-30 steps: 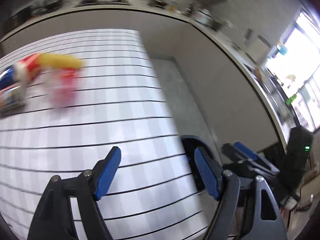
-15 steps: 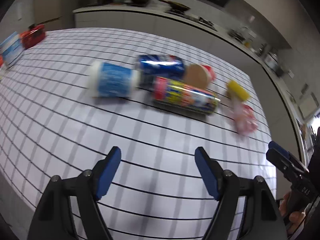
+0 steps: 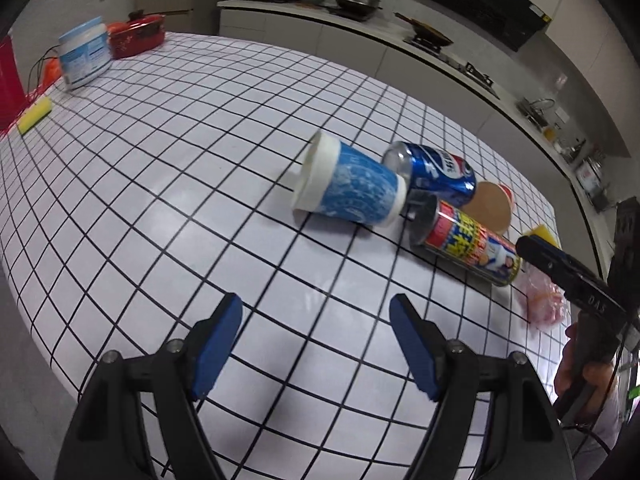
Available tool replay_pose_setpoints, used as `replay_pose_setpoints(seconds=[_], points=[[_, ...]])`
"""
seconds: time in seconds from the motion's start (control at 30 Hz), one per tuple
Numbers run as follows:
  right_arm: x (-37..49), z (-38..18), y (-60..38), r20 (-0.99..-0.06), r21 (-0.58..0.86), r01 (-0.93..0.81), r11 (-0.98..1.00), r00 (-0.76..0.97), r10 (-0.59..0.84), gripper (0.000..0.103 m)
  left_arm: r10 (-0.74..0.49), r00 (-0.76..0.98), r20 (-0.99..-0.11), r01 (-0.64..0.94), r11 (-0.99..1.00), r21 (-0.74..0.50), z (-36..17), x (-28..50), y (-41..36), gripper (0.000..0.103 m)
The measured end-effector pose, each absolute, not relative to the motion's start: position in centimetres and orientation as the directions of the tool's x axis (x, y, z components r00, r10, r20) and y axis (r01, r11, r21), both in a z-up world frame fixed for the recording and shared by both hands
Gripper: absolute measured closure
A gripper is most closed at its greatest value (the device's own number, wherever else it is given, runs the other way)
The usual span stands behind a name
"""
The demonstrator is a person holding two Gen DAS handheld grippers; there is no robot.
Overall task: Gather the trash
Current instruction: 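Grasp the lying yellow-black spray can with the right tool and lift it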
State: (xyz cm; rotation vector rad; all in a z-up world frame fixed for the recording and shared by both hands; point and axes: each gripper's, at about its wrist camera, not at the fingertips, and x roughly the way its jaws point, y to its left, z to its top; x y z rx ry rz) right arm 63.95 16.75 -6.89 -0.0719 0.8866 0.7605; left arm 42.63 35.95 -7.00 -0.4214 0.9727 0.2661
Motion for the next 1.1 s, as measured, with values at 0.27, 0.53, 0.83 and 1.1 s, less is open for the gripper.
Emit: replay_pose_setpoints(seconds=[0.27, 0.53, 0.83, 1.1], points=[[66.4, -9.1, 17.5, -0.756, 0.271, -0.648, 0.712, 0.315, 0.574, 0.022, 0.051, 0.518, -0.854, -0.448, 0.867, -0.22, -7.8, 42.7, 36.6, 0.026], [62.1, -9.9, 17.4, -0.77, 0.335, -0.68, 0.652, 0.201, 0.605, 0.022, 0.04, 0.523, -0.852, -0.427, 0.877, -0.221, -7.6, 43.3, 36.3, 0.026], [59.3, -10.5, 18.2, -0.777, 0.319, -0.66, 0.681, 0.23, 0.586, 0.022, 0.002, 0.522, -0.853, -0.372, 0.9, -0.226, -7.8, 43.8, 36.1, 0.026], [58.6, -5.8, 21.3, -0.697, 0.322, -0.643, 0.695, 0.336, 0.633, 0.022, -0.024, 0.524, -0.851, -0.326, 0.918, -0.226, -8.3, 45.2, 40.2, 0.026]])
